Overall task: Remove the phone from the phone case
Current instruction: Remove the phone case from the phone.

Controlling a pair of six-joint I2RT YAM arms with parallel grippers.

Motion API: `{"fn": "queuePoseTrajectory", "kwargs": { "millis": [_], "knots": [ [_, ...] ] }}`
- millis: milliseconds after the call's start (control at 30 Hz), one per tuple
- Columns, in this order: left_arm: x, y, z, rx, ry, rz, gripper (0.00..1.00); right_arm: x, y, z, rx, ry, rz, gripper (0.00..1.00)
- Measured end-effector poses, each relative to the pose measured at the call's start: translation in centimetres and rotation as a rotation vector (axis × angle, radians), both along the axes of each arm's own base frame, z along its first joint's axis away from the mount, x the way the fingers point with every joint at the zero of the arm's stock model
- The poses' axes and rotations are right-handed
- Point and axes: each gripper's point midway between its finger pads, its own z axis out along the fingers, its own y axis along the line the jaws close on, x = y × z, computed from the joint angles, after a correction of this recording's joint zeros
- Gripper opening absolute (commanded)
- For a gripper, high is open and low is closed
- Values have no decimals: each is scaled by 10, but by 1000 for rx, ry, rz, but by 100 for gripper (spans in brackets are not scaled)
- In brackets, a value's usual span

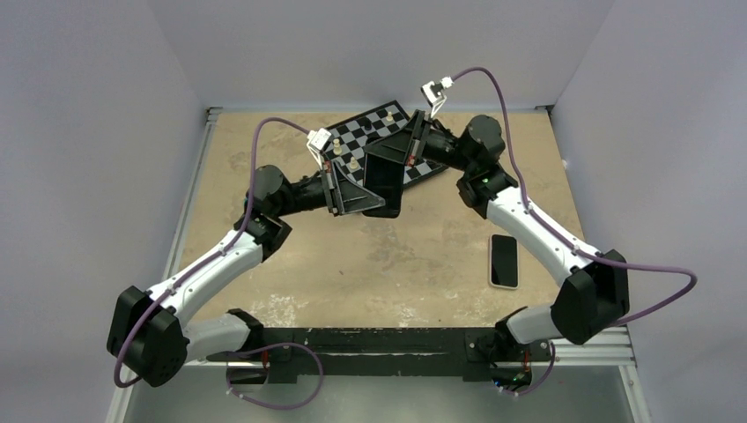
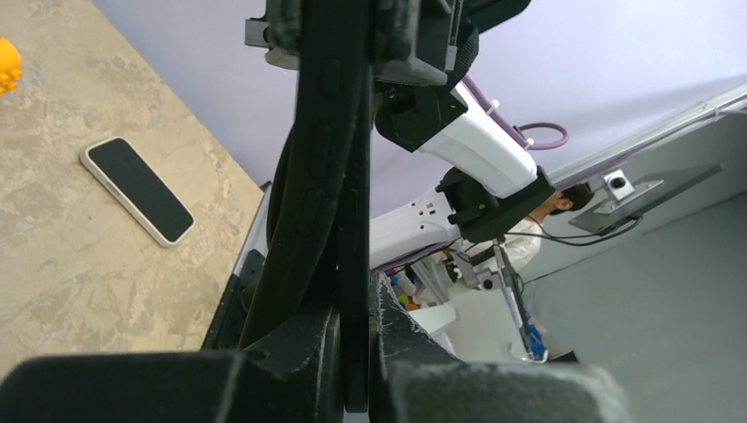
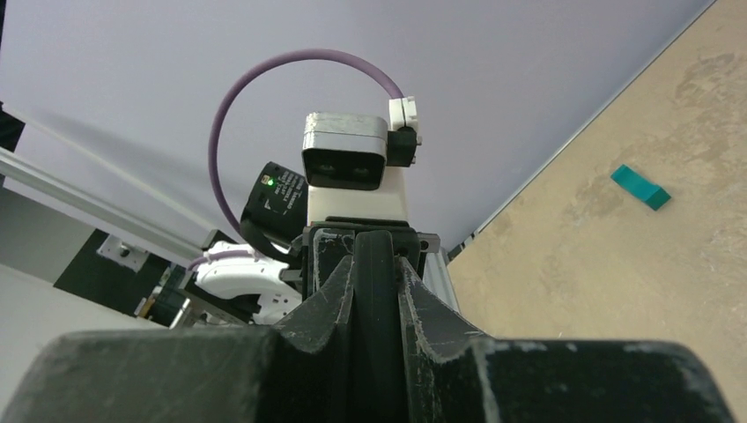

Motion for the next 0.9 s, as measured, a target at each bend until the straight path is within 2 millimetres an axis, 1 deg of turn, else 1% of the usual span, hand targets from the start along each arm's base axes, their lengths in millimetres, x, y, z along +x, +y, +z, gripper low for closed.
{"fn": "queuePoseTrajectory", "kwargs": {
  "millis": [67, 100, 167, 200, 233, 267, 333, 400, 533, 567, 600, 633, 667, 700, 733, 800, 900],
  "knots": [
    [-2, 1, 1, 1, -24, -4, 0, -1, 0, -2, -15, 0, 1, 0],
    [-2, 1, 1, 3, -30, -3, 0, -2, 0, -1, -18, -4, 0, 6],
    [-4, 1, 0, 3, -35, -3, 0, -4, 0, -1, -28, -14, -1, 45],
    [-7, 2, 0, 2, -39, -3, 0, -7, 0, -1, -34, -24, 0, 60],
    [-7, 2, 0, 0, -38, 1, 0, -9, 0, -1, -39, -25, 4, 68],
    [-7, 3, -1, -1, -26, 14, 0, -15, -1, -2, -48, -34, 21, 71],
    [-4, 4, -2, -7, -7, 44, 0, -25, -3, -4, -59, -48, 38, 75],
    [-4, 8, -5, -14, 23, 74, 0, -32, -12, -8, -61, -50, 27, 78],
    [-3, 21, -8, -40, 95, 174, 0, -31, -40, -16, -53, -37, -58, 81],
    [-2, 26, -9, -45, 115, 209, 0, -31, -47, -18, -47, -31, -90, 79],
    [-1, 30, -10, -49, 132, 237, 0, -32, -52, -19, -37, -25, -120, 74],
    [0, 35, -11, -54, 154, 273, 0, -33, -56, -22, -28, -18, -141, 65],
    [1, 41, -11, -61, 169, 310, 0, -36, -58, -25, -17, -11, -155, 55],
    [1, 46, -11, -69, 187, 341, 0, -39, -59, -29, -6, -3, -158, 40],
    [1, 52, -10, -78, 198, 374, 0, -41, -58, -34, 1, 9, -158, 35],
    [2, 61, -6, -96, 215, 428, 0, -44, -52, -48, 4, 49, -141, 33],
    [4, 70, -1, -117, 225, 480, 0, -50, -34, -69, -9, 106, -82, 34]
  ]
}}
